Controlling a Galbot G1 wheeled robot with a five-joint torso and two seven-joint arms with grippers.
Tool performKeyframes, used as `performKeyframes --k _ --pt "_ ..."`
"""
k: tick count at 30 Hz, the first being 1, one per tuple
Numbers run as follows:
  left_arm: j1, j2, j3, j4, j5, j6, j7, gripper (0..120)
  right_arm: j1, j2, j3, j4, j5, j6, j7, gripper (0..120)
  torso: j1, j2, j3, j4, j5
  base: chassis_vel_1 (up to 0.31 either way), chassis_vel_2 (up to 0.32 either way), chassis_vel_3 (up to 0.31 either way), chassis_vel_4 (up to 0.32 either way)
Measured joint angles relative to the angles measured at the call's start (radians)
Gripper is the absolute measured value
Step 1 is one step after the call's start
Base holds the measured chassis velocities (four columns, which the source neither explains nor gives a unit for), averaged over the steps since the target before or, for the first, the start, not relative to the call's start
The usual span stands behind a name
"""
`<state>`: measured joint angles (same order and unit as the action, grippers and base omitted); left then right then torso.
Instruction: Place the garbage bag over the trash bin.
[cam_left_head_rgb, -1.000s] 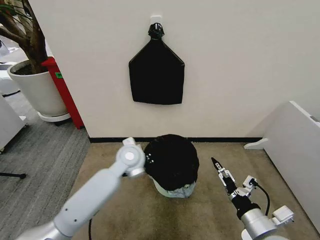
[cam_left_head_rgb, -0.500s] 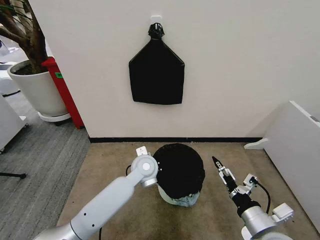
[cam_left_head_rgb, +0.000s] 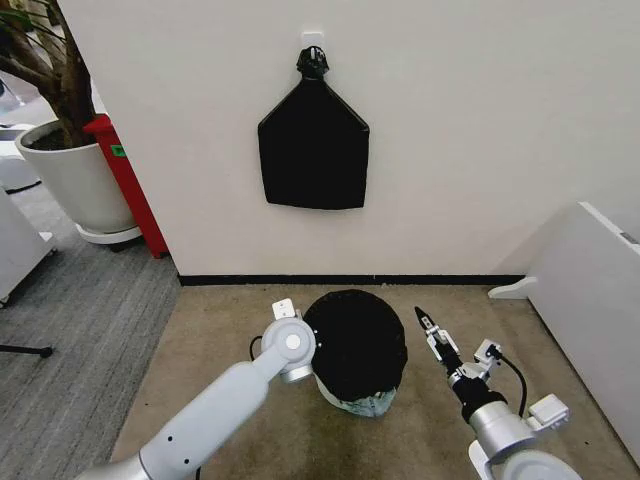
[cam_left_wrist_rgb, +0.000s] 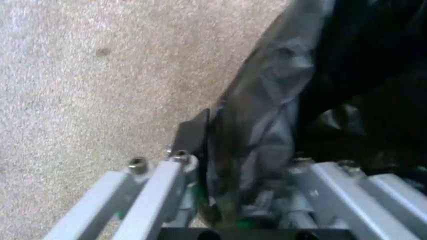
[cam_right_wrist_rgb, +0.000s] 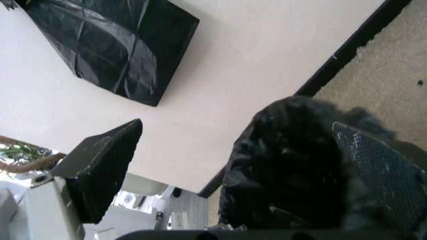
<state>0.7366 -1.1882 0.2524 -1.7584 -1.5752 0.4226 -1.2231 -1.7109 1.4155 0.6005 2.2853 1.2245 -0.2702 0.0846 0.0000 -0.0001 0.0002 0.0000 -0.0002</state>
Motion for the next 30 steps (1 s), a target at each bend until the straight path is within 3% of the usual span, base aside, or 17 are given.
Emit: performKeyframes --k 1,7,10,12,19,22,23,25,30 --pt "0.002 0.006 -0.004 -0.017 0.001 -0.002 0.001 35 0.0 0.0 -0.004 0.003 -0.004 0.0 0.0 100 0.0 0.0 0.0 -0.0001 0.0 0.0 0.0 0.0 0.0" --pt "0.011 0.026 -0.029 -0.07 -0.001 -0.01 0.005 60 -0.002 -0.002 -0.014 0.009 -0.005 -0.001 0.01 100 0.0 0.0 0.0 0.0 0.0002 0.0 0.0 0.0 0.0" --pt "0.015 0.031 -0.033 -0.083 -0.002 -0.011 0.005 65 -0.003 -0.003 -0.015 0.009 -0.005 -0.002 0.011 100 0.0 0.0 0.0 0.0 0.0003 0.0 0.0 0.0 0.0" --pt "0.032 0.049 -0.046 -0.119 -0.006 -0.012 0.005 77 -0.003 -0.006 -0.019 0.012 -0.005 -0.003 0.013 100 0.0 0.0 0.0 0.0 0.0002 0.0 0.0 0.0 0.0" --pt "0.073 0.096 -0.088 -0.194 -0.014 -0.017 0.027 98 0.0 -0.012 -0.026 0.017 -0.008 -0.003 0.019 100 0.0 0.0 0.0 0.0 0.0001 0.0 0.0 0.0 0.0" --pt "0.104 0.132 -0.138 -0.254 0.0 -0.04 0.159 100 0.003 -0.01 -0.027 0.024 -0.034 -0.003 0.019 100 0.0 0.0 0.0 -0.0001 0.0 0.0 0.0 0.0 0.0" --pt "0.104 0.132 -0.138 -0.254 0.0 -0.04 0.159 100 0.003 -0.01 -0.027 0.024 -0.034 -0.003 0.019 100 0.0 0.0 0.0 -0.0001 0.0 0.0 0.0 0.0 0.0" --pt "0.129 0.16 -0.179 -0.289 0.027 -0.052 0.283 100 0.005 -0.012 -0.034 0.024 -0.109 0.012 0.015 100 0.0 0.0 0.0 0.0 0.0001 0.0 0.0 0.0 0.0" --pt "0.172 0.238 -0.254 -0.359 0.157 -0.1 0.476 100 0.005 -0.016 -0.069 -0.034 -0.469 0.131 -0.039 100 0.0 0.0 0.0 -0.0001 0.0002 0.0 0.0 0.0 0.0"
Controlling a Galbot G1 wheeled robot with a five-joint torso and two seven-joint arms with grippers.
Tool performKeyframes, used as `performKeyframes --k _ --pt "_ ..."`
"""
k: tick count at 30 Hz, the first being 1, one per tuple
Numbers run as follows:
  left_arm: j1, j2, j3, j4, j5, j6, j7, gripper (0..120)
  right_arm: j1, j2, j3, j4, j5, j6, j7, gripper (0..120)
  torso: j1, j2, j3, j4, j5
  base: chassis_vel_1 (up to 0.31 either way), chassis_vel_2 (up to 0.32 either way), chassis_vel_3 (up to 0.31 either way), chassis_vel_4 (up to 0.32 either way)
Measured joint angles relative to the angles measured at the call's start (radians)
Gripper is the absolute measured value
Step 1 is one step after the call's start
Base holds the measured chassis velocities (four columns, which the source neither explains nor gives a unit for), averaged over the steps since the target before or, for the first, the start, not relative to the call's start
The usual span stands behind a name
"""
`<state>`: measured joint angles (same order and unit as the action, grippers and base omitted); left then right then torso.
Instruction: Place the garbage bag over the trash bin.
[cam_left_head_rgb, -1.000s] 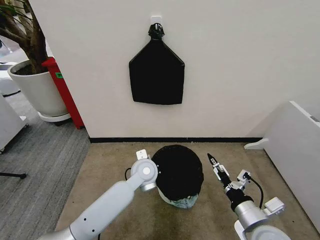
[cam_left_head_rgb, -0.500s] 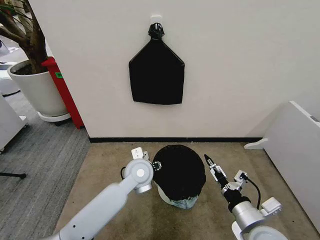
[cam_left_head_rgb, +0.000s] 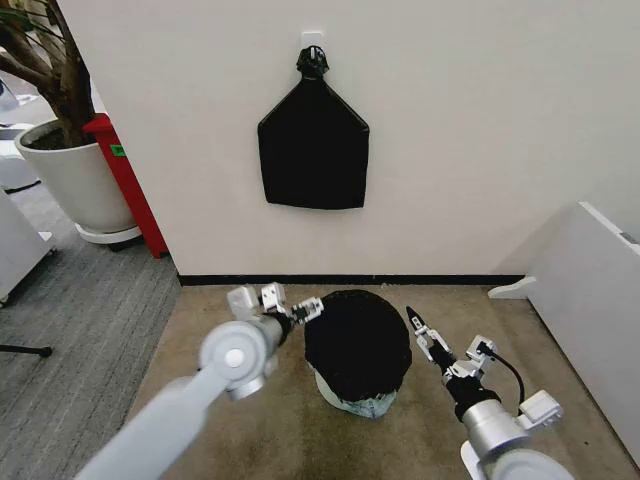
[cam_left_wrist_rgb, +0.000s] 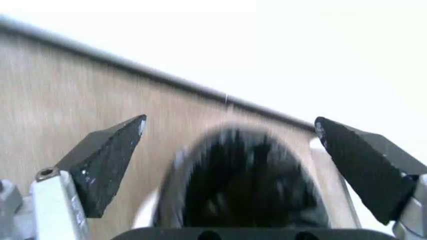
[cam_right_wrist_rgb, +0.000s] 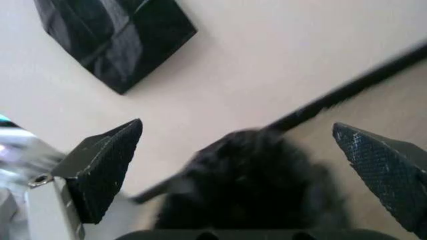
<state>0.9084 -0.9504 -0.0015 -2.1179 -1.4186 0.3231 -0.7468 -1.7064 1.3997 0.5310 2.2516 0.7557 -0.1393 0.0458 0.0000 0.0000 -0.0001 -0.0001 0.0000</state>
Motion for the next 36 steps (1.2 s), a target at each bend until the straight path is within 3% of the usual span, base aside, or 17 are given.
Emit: performKeyframes --k 3,5,8,11,13,15,16,18,20,22,27,30,36 --pt "0.024 0.031 -0.024 -0.011 0.073 -0.027 0.078 100 -0.006 0.003 -0.006 -0.009 -0.072 0.027 -0.009 100 0.0 0.0 0.0 -0.0002 -0.0001 0.0 0.0 0.0 0.0" --pt "0.123 0.116 -0.089 0.005 0.359 -0.145 0.323 100 -0.026 0.008 -0.009 -0.012 -0.191 0.085 -0.025 100 0.0 0.0 0.0 -0.0001 0.0 0.0 0.0 0.0 0.0" --pt "0.249 0.177 -0.132 0.06 0.591 -0.304 0.576 100 -0.045 0.01 0.001 -0.004 -0.299 0.123 -0.032 100 0.0 0.0 0.0 0.0005 -0.0009 0.0 0.0 0.0 0.0" --pt "0.307 0.192 -0.203 0.088 0.646 -0.377 0.662 100 -0.048 0.01 0.014 -0.001 -0.351 0.127 -0.033 100 0.0 0.0 0.0 0.0002 -0.0012 0.0 0.0 0.0 0.0" --pt "0.382 0.201 -0.336 0.113 0.679 -0.434 0.739 100 -0.048 0.006 0.03 0.0 -0.387 0.128 -0.031 100 0.0 0.0 0.0 0.0001 0.0001 0.0 0.0 0.0 0.0" --pt "0.433 0.198 -0.415 0.114 0.683 -0.443 0.769 100 -0.047 0.002 0.038 0.005 -0.393 0.126 -0.028 100 0.0 0.0 0.0 0.0002 -0.0008 0.0 0.0 0.0 0.0" --pt "0.502 0.186 -0.515 0.1 0.68 -0.437 0.786 100 -0.049 -0.001 0.048 0.009 -0.397 0.124 -0.024 100 0.0 0.0 0.0 0.0001 -0.0006 0.0 0.0 0.0 0.0" --pt "0.523 0.182 -0.541 0.092 0.679 -0.431 0.789 100 -0.05 -0.001 0.05 0.011 -0.397 0.124 -0.023 100 0.0 0.0 0.0 0.0 -0.0004 0.0 0.0 0.0 0.0" --pt "0.681 0.144 -0.688 0.022 0.675 -0.392 0.802 100 -0.06 -0.002 0.065 0.027 -0.398 0.121 -0.021 100 0.0 0.0 0.0 0.0 -0.0002 0.0 0.0 0.0 0.0" --pt "0.802 0.1 -0.77 -0.055 0.678 -0.364 0.805 100 -0.072 -0.001 0.076 0.049 -0.397 0.114 -0.024 100 0.0 0.0 0.0 0.0006 -0.0005 0.0 0.0 0.0 0.0" --pt "0.945 0.007 -0.861 -0.178 0.718 -0.343 0.81 100 -0.104 0.018 0.098 0.081 -0.415 0.114 -0.052 100 0.0 0.0 0.0 0.0003 0.0003 0.0 0.0 0.0 0.0" --pt "1.134 -0.151 -0.967 -0.273 0.761 -0.372 0.847 100 -0.172 0.076 0.126 0.116 -0.446 0.14 -0.138 100 0.0 0.0 0.0 0.0003 0.0002 0.0 0.0 0.0 0.0" --pt "1.245 -0.264 -1.037 -0.309 0.766 -0.427 0.883 100 -0.217 0.121 0.125 0.135 -0.453 0.164 -0.187 100 0.0 0.0 0.0 0.0002 0.0002 0.0 0.0 0.0 0.0"
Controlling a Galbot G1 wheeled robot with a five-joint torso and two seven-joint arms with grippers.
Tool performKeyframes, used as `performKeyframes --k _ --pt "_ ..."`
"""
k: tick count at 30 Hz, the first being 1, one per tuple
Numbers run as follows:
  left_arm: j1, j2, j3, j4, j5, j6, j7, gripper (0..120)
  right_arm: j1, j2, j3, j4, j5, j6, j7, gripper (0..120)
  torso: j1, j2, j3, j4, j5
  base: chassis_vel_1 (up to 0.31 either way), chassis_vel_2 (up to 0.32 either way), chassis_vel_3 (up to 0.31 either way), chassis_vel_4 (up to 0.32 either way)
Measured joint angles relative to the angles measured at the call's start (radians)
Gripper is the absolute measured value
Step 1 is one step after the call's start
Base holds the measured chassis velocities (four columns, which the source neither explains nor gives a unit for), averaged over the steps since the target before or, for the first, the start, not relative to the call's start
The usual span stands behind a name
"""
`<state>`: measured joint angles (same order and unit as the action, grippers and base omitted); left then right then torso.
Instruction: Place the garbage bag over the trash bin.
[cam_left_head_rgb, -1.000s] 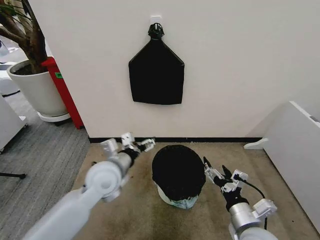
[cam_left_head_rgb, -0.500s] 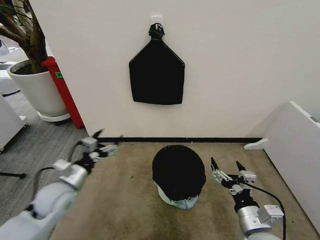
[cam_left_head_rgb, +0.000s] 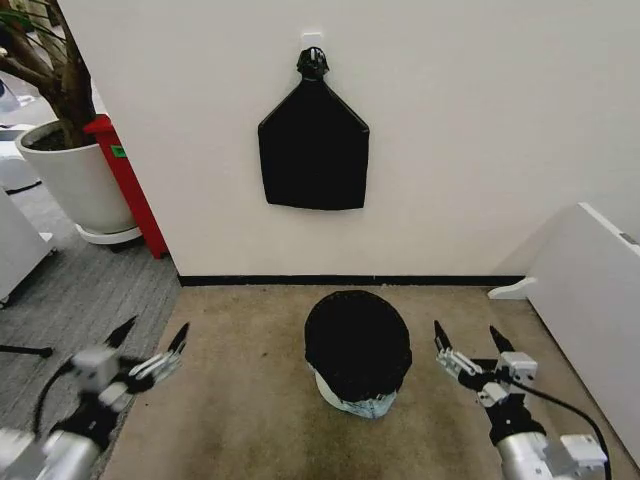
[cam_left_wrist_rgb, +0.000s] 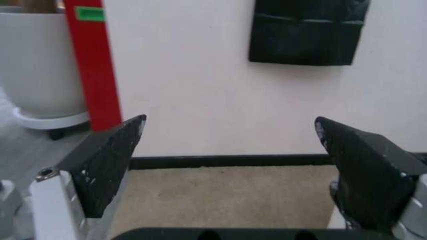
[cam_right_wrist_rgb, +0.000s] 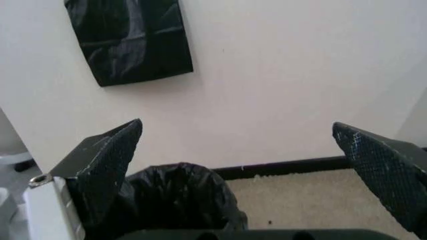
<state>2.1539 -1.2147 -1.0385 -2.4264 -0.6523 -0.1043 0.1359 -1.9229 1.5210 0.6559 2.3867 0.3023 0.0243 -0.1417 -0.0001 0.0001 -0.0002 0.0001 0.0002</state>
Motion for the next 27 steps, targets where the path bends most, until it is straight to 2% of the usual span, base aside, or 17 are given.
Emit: performKeyframes --k 4,10,27 --pt "-0.001 -0.036 0.028 -0.025 0.02 -0.003 0.006 100 -0.002 -0.004 0.007 0.009 -0.008 0.002 0.006 100 0.0 0.0 0.0 -0.0001 -0.0002 0.0 0.0 0.0 0.0" --pt "-0.021 -0.038 0.058 -0.034 0.05 0.018 0.001 100 -0.01 -0.004 0.016 0.008 -0.02 0.005 0.017 100 0.0 0.0 0.0 -0.0002 -0.0002 0.0 0.0 0.0 0.0" --pt "-0.029 -0.033 0.063 -0.033 0.049 0.021 -0.004 100 -0.009 -0.006 0.016 0.005 -0.02 0.006 0.02 100 0.0 0.0 0.0 -0.0001 -0.0002 0.0 0.0 0.0 0.0"
